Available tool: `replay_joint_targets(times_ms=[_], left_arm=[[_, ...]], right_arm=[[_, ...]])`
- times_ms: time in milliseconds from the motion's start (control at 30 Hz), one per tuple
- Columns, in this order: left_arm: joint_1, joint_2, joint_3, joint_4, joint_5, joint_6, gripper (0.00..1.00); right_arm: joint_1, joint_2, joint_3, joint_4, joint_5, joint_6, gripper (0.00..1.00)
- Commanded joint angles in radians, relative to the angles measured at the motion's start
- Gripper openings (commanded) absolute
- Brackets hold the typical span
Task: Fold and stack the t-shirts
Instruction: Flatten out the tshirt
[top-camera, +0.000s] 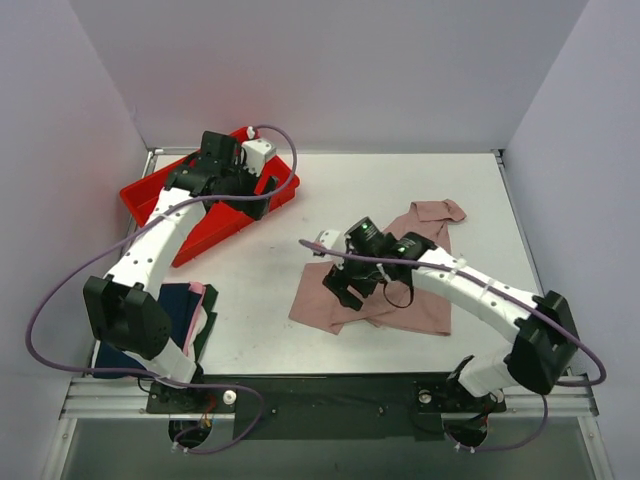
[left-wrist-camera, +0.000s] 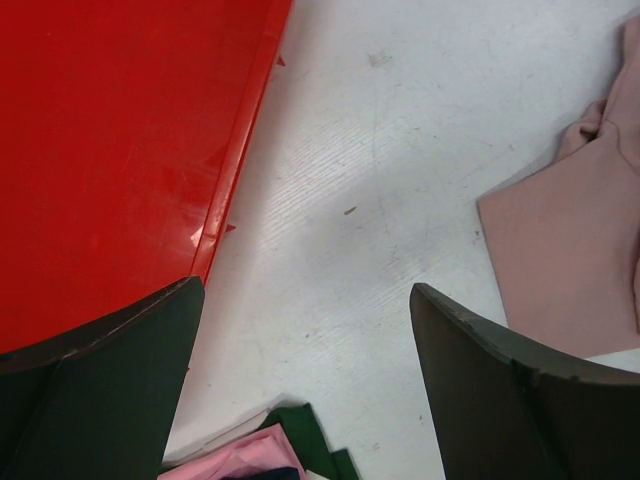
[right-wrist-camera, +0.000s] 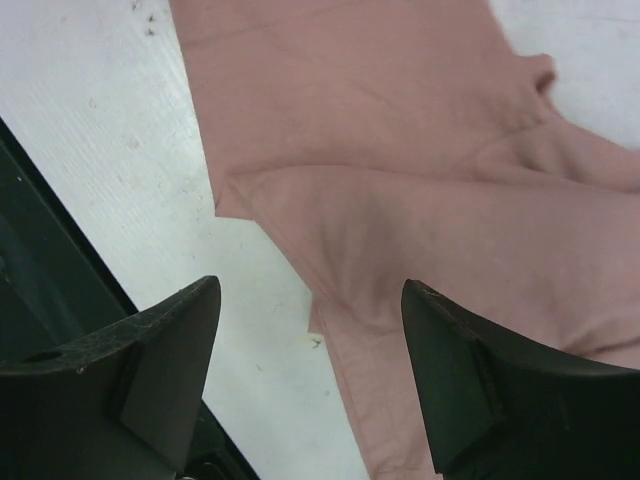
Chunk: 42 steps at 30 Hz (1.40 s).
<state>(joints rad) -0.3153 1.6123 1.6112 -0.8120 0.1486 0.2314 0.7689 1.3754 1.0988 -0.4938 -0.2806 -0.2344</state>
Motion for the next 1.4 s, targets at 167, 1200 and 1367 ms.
replay_joint_targets(times_ms=[167, 1200, 1367], left_arm=[[0.045, -0.069, -0.051, 0.059, -0.052, 0.006, 0.95], [0.142, -0.043, 0.147, 0.019, -0.105, 0.028, 0.95], [0.173, 0.006, 0.335, 0.016, -0.139, 0.057, 0.96]], right_arm=[[0.144, 0.292, 0.036, -0.034, 0.119, -0.164, 0.65], [0.034, 0.166, 0.859, -0.229, 0.271, 0.039, 0.0], [-0.016, 0.194, 1.24, -0.18, 0.277, 0.179, 0.0]])
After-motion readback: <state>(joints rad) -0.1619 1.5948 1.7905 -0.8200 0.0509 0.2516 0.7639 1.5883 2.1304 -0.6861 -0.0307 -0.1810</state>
